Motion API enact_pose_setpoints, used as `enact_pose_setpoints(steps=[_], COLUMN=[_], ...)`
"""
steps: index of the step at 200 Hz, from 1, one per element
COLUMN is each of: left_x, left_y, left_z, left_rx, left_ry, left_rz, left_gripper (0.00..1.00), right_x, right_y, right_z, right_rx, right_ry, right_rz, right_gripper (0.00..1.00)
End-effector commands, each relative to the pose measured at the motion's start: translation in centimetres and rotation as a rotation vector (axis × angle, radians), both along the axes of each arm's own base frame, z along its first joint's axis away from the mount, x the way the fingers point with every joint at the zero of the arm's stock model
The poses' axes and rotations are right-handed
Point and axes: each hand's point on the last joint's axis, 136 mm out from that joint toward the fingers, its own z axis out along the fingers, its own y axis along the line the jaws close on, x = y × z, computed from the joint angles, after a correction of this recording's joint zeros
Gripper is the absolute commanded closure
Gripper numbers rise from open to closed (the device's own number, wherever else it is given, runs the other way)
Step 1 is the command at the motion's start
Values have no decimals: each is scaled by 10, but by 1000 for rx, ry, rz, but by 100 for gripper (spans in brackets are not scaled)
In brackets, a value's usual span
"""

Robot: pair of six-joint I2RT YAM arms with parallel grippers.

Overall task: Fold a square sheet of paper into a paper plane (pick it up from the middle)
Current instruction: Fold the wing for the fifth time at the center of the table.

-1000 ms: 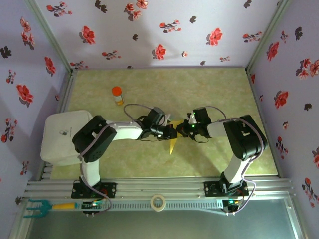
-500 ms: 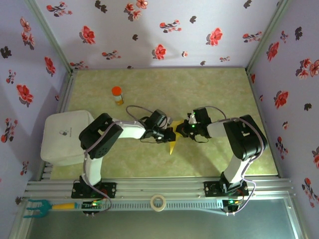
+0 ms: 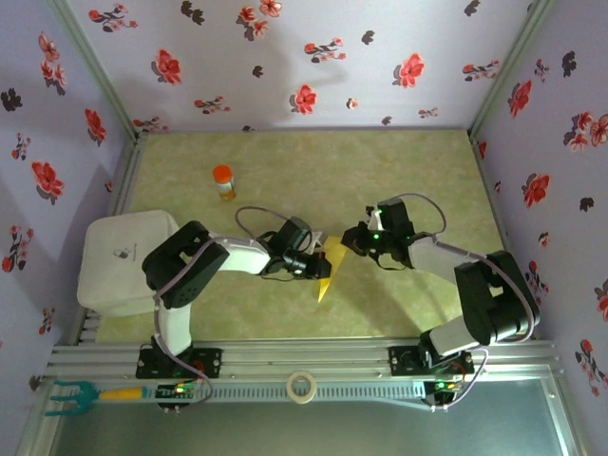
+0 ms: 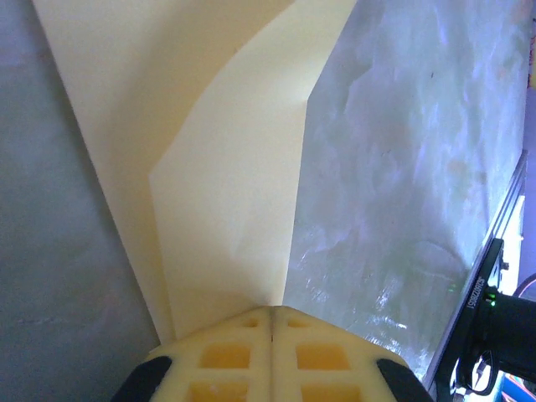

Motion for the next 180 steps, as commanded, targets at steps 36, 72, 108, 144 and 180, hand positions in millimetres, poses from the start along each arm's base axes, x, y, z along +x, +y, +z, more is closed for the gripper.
enact_pose_setpoints(steps=[36,72,108,144,180], left_x=[-42,-42,-42,-46,-49], left_y=[40,41,43,49,54], left_z=[-52,-53,-54,-60,-66], left_rx=[193,196,206,229,245], left_ry=[151,155,160,169,179], left_rz=[-33,-26,-25,-24,-22], left_gripper=[100,100,100,100,100], right_x=[-25,-25,-14,3,18], right_y=[19,26,10,-2,-9], right_z=[-32,-45,-65,-71,-67], right_rx=[-36,-31,-114,-112,-101], right_ry=[60,85,105,124,126], right_rz=[101,136,74,10,-20], right_gripper=[94,96,96,96,96])
